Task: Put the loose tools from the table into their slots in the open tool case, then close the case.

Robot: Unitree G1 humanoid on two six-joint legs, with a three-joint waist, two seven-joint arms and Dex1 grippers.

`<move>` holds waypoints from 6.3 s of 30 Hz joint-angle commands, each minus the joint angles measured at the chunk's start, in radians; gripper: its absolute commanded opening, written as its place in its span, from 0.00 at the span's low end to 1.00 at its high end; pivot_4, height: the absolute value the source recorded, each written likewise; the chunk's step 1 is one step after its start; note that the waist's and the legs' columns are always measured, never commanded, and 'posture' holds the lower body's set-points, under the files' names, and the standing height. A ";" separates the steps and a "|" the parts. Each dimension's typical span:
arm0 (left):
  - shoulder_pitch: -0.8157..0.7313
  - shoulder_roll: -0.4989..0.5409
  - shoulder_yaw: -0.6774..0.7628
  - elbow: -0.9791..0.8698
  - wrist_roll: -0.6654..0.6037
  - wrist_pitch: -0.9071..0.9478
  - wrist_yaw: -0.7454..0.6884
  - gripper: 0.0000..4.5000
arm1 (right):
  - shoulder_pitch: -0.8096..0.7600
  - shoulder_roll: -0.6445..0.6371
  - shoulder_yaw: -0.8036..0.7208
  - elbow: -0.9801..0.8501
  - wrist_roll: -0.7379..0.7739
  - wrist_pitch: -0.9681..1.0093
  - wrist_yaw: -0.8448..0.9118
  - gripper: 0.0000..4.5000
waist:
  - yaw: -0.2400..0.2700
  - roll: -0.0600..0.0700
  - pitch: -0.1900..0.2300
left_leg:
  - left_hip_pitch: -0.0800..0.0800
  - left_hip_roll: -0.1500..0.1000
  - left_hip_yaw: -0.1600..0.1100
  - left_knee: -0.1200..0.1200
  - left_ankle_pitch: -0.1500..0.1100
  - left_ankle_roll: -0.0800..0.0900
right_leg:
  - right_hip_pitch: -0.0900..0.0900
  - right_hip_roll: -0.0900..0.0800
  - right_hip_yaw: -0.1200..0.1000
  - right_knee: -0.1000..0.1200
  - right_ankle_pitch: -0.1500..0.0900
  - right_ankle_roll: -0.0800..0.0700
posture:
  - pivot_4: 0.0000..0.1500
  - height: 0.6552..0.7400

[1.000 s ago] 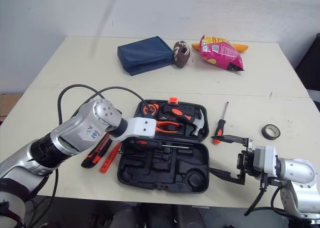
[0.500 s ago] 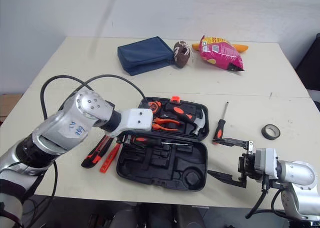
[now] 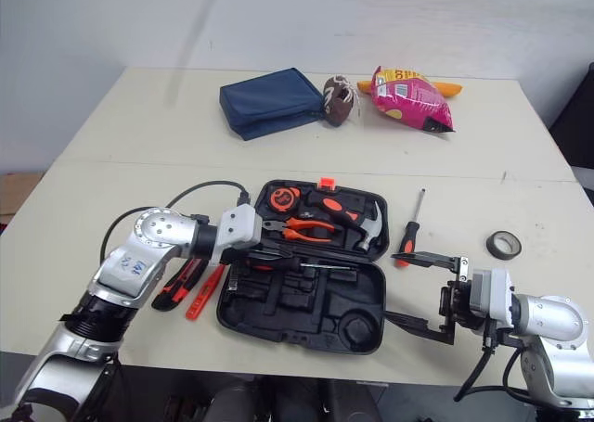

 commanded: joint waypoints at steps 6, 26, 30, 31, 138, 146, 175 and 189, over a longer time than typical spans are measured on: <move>-0.008 -0.028 -0.038 0.057 0.049 -0.057 0.026 0.01 | -0.002 -0.012 -0.013 -0.059 0.001 0.036 -0.038 1.00 | -0.005 0.000 0.000 | 0.000 0.000 0.000 -0.001 0.000 0.000 | 0.000 0.000 0.000 0.000 0.000 0.000 | 1.00 1.00; -0.042 -0.053 -0.246 0.128 0.239 0.048 0.046 0.01 | 0.023 0.011 -0.015 -0.049 -0.023 0.033 -0.060 1.00 | 0.020 0.004 -0.011 | 0.017 0.000 -0.004 -0.004 -0.007 0.006 | 0.026 -0.001 -0.004 -0.016 0.001 0.003 | 1.00 1.00; -0.036 -0.011 -0.222 0.117 0.232 0.045 0.029 0.01 | 0.041 0.013 -0.020 -0.048 -0.031 0.028 -0.069 1.00 | 0.020 0.002 -0.014 | 0.023 0.000 -0.005 -0.010 -0.011 0.010 | 0.032 -0.001 -0.005 -0.023 0.001 0.003 | 1.00 1.00; -0.035 -0.005 -0.217 0.120 0.233 0.034 0.030 0.01 | 0.044 0.015 -0.020 -0.046 -0.033 0.026 -0.072 1.00 | 0.019 0.002 -0.014 | 0.023 0.000 -0.005 -0.012 -0.011 0.010 | 0.032 -0.001 -0.005 -0.024 0.001 0.003 | 1.00 1.00; 0.270 0.225 0.410 -0.352 -0.513 0.071 -0.032 1.00 | -0.311 0.309 -0.189 -0.419 0.032 1.677 -1.575 0.22 | -0.007 0.000 -0.015 | -0.012 0.000 -0.009 -0.018 -0.007 -0.002 | -0.003 0.000 -0.009 -0.024 -0.006 0.005 | 1.00 1.00; 0.252 0.225 0.428 -0.351 -0.534 0.074 -0.043 1.00 | -0.274 0.205 -0.110 -0.419 -0.069 1.315 -1.340 0.22 | -0.009 0.001 -0.014 | -0.012 -0.001 -0.008 -0.018 -0.007 -0.002 | -0.004 -0.001 -0.008 -0.024 -0.006 0.005 | 1.00 1.00; 0.515 0.381 0.604 -0.367 -0.554 0.083 -0.137 1.00 | -0.286 -0.396 0.322 -0.572 -0.016 1.153 -0.482 0.22 | -0.010 0.004 -0.011 | -0.012 -0.001 -0.009 -0.017 -0.008 0.000 | -0.003 -0.001 -0.007 -0.025 -0.006 0.006 | 1.00 1.00; 0.466 0.385 0.563 -0.371 -0.547 0.099 -0.124 1.00 | -0.346 -0.378 0.456 -0.515 -0.157 1.103 -0.457 0.22 | -0.010 0.004 -0.012 | -0.012 0.000 -0.009 -0.015 -0.008 0.000 | -0.003 -0.001 -0.007 -0.024 -0.006 0.005 | 1.00 1.00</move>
